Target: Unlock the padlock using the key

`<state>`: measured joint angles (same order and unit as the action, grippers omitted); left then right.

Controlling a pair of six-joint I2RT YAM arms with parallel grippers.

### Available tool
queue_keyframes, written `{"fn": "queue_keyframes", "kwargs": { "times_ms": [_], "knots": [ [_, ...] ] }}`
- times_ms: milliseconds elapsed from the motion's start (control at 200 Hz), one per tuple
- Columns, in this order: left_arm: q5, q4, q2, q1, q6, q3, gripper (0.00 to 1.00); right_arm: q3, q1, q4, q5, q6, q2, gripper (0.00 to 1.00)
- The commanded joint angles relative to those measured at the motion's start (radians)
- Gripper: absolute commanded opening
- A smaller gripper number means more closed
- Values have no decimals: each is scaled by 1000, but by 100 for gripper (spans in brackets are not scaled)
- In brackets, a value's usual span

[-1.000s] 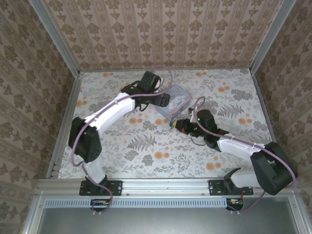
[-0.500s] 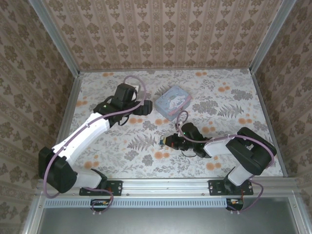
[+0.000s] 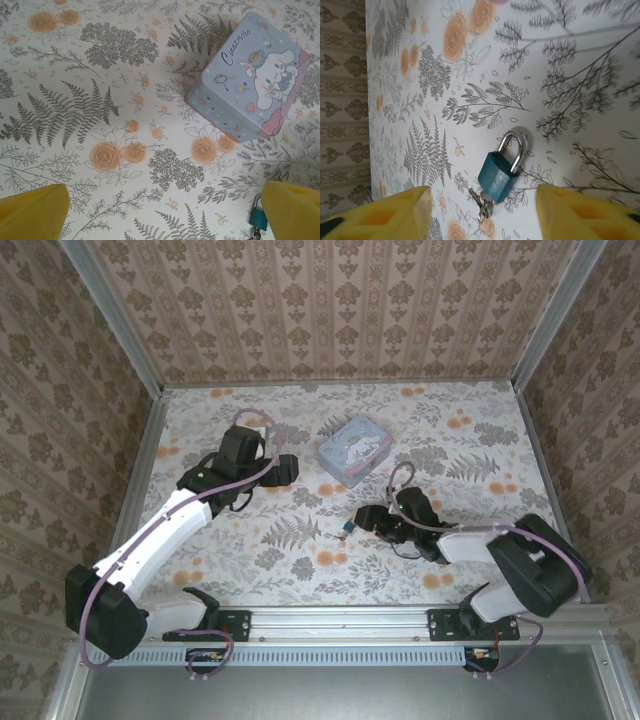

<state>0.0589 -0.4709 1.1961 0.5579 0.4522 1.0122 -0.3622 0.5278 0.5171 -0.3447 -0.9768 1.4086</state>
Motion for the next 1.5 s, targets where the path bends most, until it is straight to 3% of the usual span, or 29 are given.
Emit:
{"fn": "queue_keyframes", "kwargs": {
  "times_ms": [0,140,255,380,560,700,830,990,1205,1325,1375,1495],
  "knots": [
    [50,-12,-51,-24,20,3,100,-20,-35,-180,13,63,-170,68],
    [140,-3,-91,-77,4,-10,100,-127,-112,-461,108,202,-383,98],
    [240,42,-128,-127,-5,-52,100,-221,-202,-613,219,319,-477,99],
    [227,125,-170,-196,-21,-112,100,-290,-282,-649,385,466,-524,100],
    [280,242,-220,-280,-146,-191,100,-313,-435,-543,521,685,-496,100],
    [334,407,-261,-349,-308,-307,100,-299,-576,-465,555,702,-402,99],
    [260,529,-269,-452,-395,-396,100,-198,-597,-256,600,743,-315,100],
    [189,679,-225,-546,-401,-491,100,-89,-595,-18,585,766,-215,100],
    [183,954,-22,-526,-409,-577,100,-37,-591,178,552,805,-60,100],
    [206,1189,106,-505,-440,-659,100,-10,-586,309,465,829,13,99],
    [200,1304,158,-495,-460,-687,100,-18,-576,287,437,851,10,99],
    [176,1422,276,-483,-491,-687,100,29,-565,450,345,902,92,100]
  ]
}}
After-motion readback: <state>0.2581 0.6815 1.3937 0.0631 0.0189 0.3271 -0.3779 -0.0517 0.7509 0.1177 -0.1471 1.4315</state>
